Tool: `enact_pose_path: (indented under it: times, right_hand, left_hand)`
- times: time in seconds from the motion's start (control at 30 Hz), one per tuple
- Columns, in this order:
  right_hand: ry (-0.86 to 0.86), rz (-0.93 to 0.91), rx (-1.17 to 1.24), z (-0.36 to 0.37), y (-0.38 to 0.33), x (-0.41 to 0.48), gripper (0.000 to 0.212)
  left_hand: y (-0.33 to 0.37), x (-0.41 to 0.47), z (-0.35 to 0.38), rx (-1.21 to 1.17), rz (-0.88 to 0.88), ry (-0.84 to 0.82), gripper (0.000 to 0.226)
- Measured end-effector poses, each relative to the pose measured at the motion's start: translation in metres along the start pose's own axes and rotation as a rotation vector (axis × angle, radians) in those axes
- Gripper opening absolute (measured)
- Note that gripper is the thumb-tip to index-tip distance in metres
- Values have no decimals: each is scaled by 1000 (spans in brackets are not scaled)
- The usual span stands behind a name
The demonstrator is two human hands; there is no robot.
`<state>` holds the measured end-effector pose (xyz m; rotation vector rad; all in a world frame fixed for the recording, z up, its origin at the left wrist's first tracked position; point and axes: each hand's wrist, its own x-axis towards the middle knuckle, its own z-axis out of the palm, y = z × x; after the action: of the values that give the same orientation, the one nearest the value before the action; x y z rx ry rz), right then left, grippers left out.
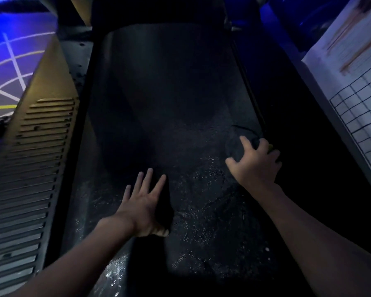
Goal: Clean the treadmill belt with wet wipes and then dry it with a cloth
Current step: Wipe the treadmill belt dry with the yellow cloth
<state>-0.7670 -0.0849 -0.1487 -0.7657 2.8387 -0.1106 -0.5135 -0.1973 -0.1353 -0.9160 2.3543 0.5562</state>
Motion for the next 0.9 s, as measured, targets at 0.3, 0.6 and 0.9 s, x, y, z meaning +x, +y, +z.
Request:
enact_pose_path:
  times: [0.3,0.6,0.9]
  right_hand:
    - [9,-117,-66,7,-65,-21,73]
    - [-78,-356,-3,28,-197,-69,75]
    - [-152,-509,199,50,-320,-141,69]
  left_hand:
    - [-21,-24,20,-134,-159,249,144]
    - [-66,-62,22,-121,-306,383,139]
    - [-104,-68,48,-315,-18,438,123]
